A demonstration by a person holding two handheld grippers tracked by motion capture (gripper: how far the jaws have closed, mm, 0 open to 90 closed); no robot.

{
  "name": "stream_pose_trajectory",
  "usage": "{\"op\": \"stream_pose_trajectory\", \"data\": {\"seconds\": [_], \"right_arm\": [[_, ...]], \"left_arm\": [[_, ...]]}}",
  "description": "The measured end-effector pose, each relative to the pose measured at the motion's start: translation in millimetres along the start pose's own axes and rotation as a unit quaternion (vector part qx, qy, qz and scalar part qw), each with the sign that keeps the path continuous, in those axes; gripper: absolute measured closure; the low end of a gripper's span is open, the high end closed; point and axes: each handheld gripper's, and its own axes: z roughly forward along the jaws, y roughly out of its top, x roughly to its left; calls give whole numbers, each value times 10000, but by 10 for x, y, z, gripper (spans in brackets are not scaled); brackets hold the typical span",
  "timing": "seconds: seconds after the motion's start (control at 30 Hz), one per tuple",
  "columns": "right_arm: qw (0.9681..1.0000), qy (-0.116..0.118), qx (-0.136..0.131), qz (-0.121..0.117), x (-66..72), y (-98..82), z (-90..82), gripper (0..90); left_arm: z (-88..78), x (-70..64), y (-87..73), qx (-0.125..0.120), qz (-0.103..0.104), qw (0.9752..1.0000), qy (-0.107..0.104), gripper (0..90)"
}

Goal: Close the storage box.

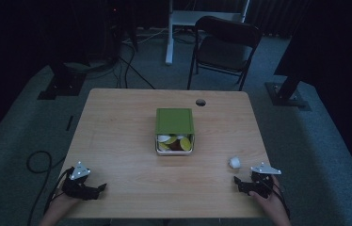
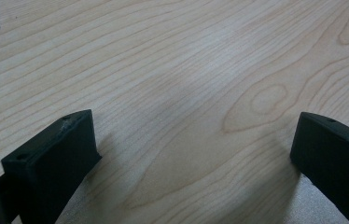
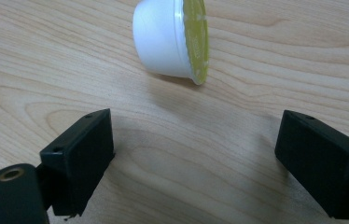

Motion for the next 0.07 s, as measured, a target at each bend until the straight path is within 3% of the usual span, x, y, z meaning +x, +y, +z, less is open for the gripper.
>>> {"op": "stream_pose_trajectory", "data": {"seconds": [0.07], "right_arm": [[10000,0,1,3,0,1,0,109]], "left_arm": [[0,0,0,0,-2,10000,1,5]]}}
